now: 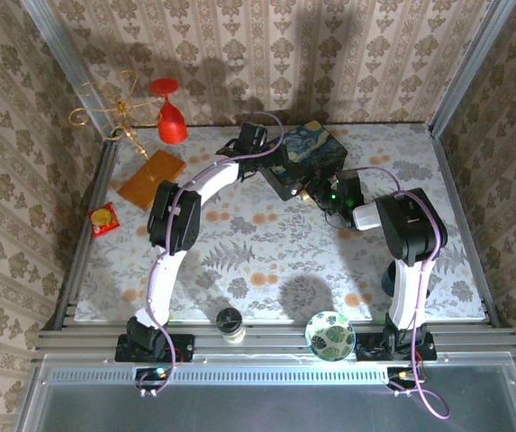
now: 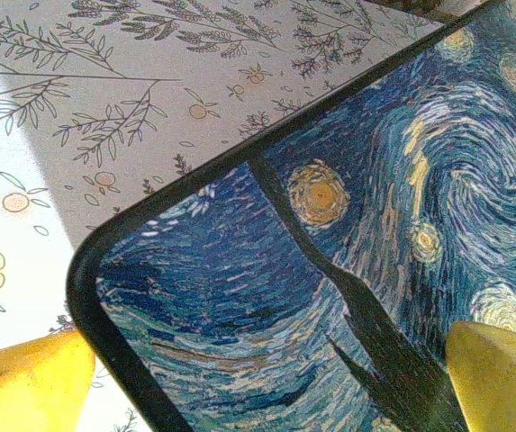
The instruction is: Unlock a padlock with a key
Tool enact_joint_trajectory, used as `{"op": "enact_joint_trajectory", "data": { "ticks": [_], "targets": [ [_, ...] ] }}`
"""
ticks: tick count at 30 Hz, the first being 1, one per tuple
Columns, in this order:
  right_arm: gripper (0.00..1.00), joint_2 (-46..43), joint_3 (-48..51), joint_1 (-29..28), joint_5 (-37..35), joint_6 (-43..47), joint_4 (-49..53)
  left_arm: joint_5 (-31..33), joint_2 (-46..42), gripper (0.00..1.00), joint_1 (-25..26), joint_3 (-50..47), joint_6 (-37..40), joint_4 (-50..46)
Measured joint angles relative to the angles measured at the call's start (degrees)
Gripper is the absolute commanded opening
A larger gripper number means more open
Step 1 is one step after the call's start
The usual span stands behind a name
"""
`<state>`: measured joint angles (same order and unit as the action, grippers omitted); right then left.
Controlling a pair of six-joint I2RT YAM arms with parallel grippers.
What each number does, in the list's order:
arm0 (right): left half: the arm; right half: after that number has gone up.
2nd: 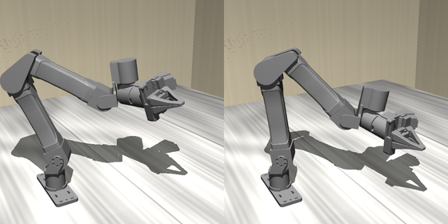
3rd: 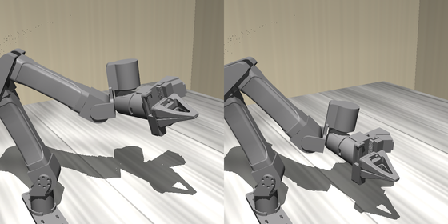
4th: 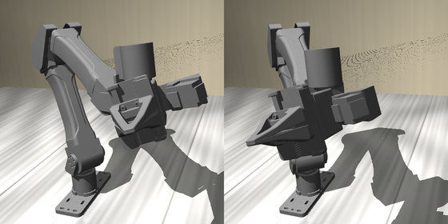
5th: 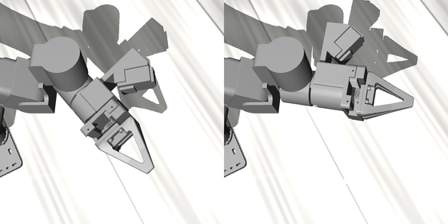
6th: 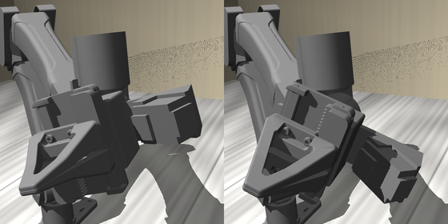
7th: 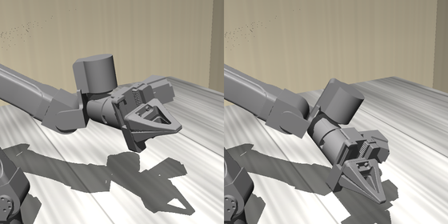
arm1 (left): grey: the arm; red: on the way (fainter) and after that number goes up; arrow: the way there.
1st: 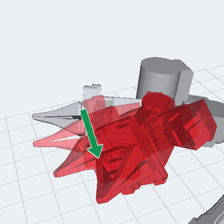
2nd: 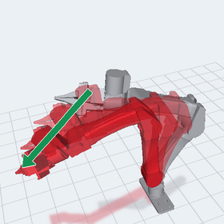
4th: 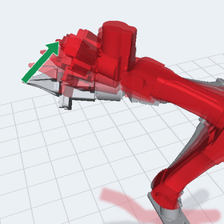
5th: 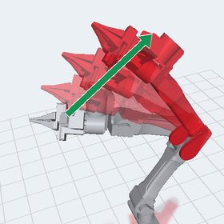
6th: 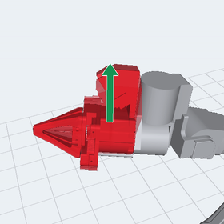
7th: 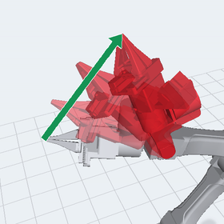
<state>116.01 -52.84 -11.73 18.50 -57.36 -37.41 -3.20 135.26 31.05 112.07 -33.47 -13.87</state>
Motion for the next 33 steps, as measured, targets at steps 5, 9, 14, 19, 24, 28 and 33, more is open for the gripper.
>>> {"op": "enact_joint_trajectory", "data": {
  "ticks": [5,9,14,19,24,28,33],
  "targets": [
    [0.29,0.3,0.9,-0.4,0.0,0.0,-2.1,0.0,0.0,1.0,-0.1,0.0,0.0,-0.2],
    [0.39,1.0,1.4,-0.5,0.4,-0.8,-4.5,0.0,-0.1,1.0,-0.2,0.0,0.0,-0.3],
    [0.41,1.2,1.5,-0.8,1.3,-0.6,-6.3,0.3,-0.3,1.0,-0.4,0.0,0.0,-0.7],
    [0.31,1.2,1.0,-1.1,0.8,1.8,-4.6,0.5,-0.3,1.0,-0.4,0.0,0.0,-0.9],
    [0.26,1.1,1.1,-2.0,-0.2,3.6,-4.3,0.6,-0.3,1.0,-0.4,0.0,0.0,-1.0],
    [0.22,1.0,2.6,-3.2,-0.5,4.0,-5.4,0.9,-0.4,1.0,-0.5,0.0,0.0,-1.1],
    [0.24,0.7,6.7,-3.9,0.0,2.7,-12.2,0.9,-0.4,1.0,-0.7,0.0,0.0,-1.3]
  ]
}}
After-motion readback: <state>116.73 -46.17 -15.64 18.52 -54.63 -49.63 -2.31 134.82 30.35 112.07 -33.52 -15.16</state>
